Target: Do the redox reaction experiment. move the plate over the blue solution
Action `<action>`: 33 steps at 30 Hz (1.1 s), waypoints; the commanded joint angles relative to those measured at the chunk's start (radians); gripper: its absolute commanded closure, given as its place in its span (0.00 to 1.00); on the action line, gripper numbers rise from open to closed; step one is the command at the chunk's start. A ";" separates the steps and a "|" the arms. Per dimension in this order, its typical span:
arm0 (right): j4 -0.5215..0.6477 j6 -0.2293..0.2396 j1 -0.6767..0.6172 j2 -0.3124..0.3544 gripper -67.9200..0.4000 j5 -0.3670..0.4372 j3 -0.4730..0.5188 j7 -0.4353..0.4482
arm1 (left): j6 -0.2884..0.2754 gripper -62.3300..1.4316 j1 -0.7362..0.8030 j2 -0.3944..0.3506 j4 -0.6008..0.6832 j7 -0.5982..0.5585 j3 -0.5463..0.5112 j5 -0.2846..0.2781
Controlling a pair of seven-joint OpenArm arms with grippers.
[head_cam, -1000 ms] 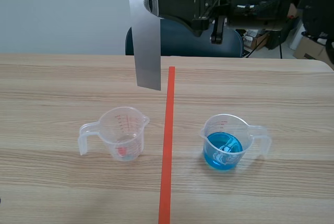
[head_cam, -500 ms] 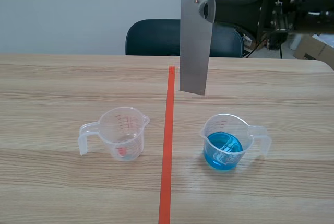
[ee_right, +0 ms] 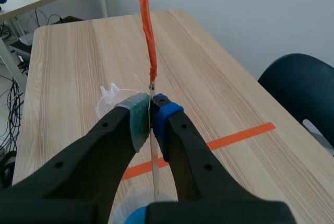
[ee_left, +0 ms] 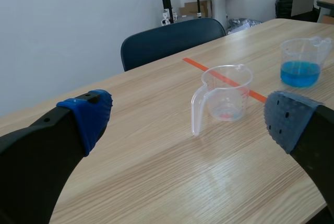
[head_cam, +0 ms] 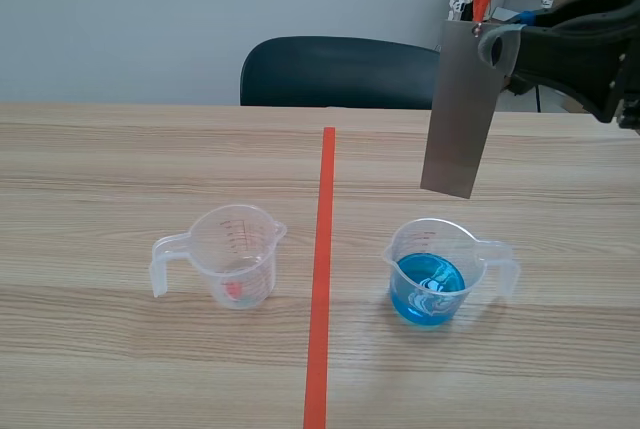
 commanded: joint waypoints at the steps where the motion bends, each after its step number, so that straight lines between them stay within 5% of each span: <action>1: 0.013 0.012 -0.005 0.018 0.99 -0.005 0.015 0.042 | -0.005 0.21 0.000 -0.014 0.014 -0.045 -0.008 0.003; 3: 0.012 0.012 -0.030 0.032 0.99 -0.039 0.015 0.080 | -0.009 0.39 0.000 -0.044 0.033 -0.045 -0.026 0.002; 9: 0.012 0.012 -0.086 0.054 0.99 -0.125 0.015 0.180 | -0.014 0.70 -0.001 -0.132 0.105 -0.045 -0.105 0.003; 12: 0.012 0.012 -0.089 0.065 0.99 -0.140 0.015 0.190 | -0.072 0.87 -0.001 -0.179 0.160 -0.043 -0.147 0.002; 24: -0.009 0.003 -0.089 0.110 0.99 -0.140 0.015 0.246 | -0.227 0.91 -0.100 -0.300 0.443 0.440 -0.232 0.002; 33: -0.062 -0.009 -0.089 0.108 0.99 -0.171 0.015 0.314 | -0.253 0.93 -0.206 -0.319 0.566 0.715 -0.229 0.002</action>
